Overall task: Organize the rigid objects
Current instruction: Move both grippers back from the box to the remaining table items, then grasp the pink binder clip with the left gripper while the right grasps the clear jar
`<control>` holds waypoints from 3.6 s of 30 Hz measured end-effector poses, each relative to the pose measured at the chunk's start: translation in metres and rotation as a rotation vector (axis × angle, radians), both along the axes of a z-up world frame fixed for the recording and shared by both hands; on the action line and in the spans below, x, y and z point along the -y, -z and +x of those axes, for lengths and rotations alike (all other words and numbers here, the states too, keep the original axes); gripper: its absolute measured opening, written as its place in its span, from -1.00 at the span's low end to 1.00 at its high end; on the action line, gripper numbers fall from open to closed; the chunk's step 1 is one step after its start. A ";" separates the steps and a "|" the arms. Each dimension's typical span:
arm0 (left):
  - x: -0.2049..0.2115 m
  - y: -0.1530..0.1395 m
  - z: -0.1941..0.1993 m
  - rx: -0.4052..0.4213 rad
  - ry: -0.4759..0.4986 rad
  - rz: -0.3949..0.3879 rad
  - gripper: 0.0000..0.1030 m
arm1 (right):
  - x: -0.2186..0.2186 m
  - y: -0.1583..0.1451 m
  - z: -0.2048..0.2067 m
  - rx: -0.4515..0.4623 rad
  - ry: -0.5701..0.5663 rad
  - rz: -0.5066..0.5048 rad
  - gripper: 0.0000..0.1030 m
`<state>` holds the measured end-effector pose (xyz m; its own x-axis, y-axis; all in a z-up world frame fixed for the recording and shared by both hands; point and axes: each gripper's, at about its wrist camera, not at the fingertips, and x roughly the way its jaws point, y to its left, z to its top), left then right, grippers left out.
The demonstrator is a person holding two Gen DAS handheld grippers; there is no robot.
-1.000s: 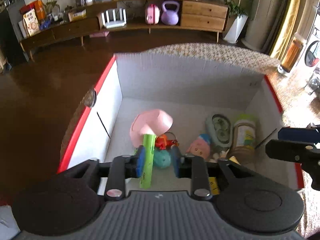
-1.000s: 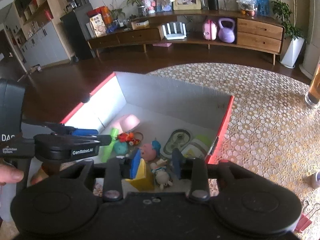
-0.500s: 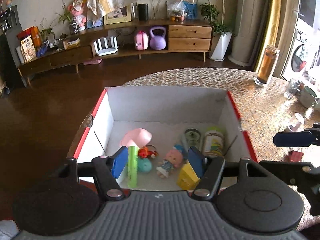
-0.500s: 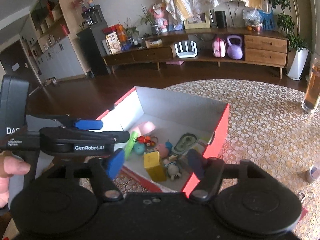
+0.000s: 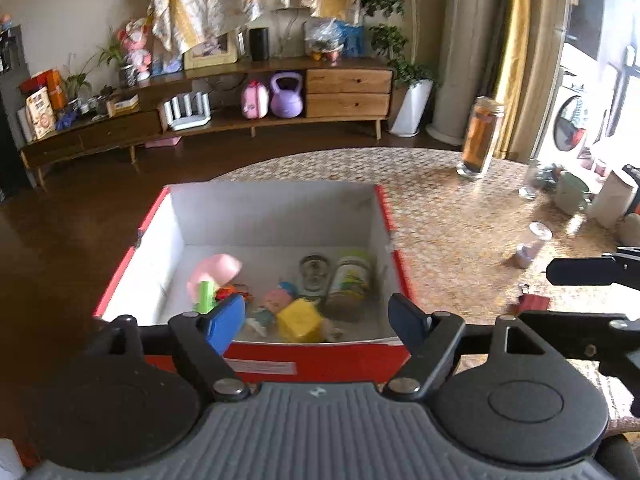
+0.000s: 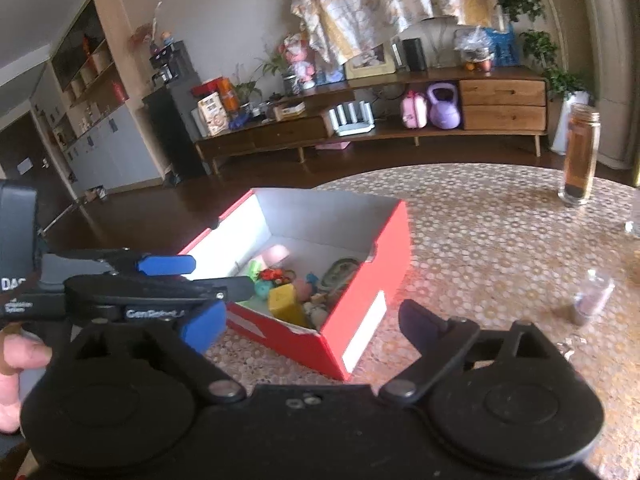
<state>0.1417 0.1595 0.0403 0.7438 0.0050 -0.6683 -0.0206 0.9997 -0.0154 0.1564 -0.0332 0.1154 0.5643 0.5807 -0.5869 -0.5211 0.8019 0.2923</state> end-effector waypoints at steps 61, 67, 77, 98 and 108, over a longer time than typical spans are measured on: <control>0.259 0.162 0.120 -0.067 0.259 -0.050 1.00 | 0.160 0.132 0.161 -0.078 0.236 -0.284 0.76; 0.264 0.170 0.122 -0.050 0.268 -0.024 0.98 | 0.159 0.146 0.174 -0.103 0.245 -0.297 0.51; 0.272 0.171 0.119 -0.053 0.283 0.014 0.43 | 0.155 0.153 0.179 -0.106 0.261 -0.334 -0.02; 0.239 0.146 0.109 -0.089 0.222 -0.032 -0.04 | 0.155 0.124 0.142 -0.074 0.280 -0.310 -0.26; 0.208 0.105 0.080 -0.064 0.208 -0.071 -0.04 | 0.151 0.088 0.090 -0.063 0.252 -0.267 -0.26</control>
<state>0.2212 -0.0488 -0.0649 0.6798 -0.1927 -0.7076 0.1829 0.9789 -0.0908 0.2467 -0.1840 0.0271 0.6280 0.2496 -0.7371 -0.2853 0.9551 0.0803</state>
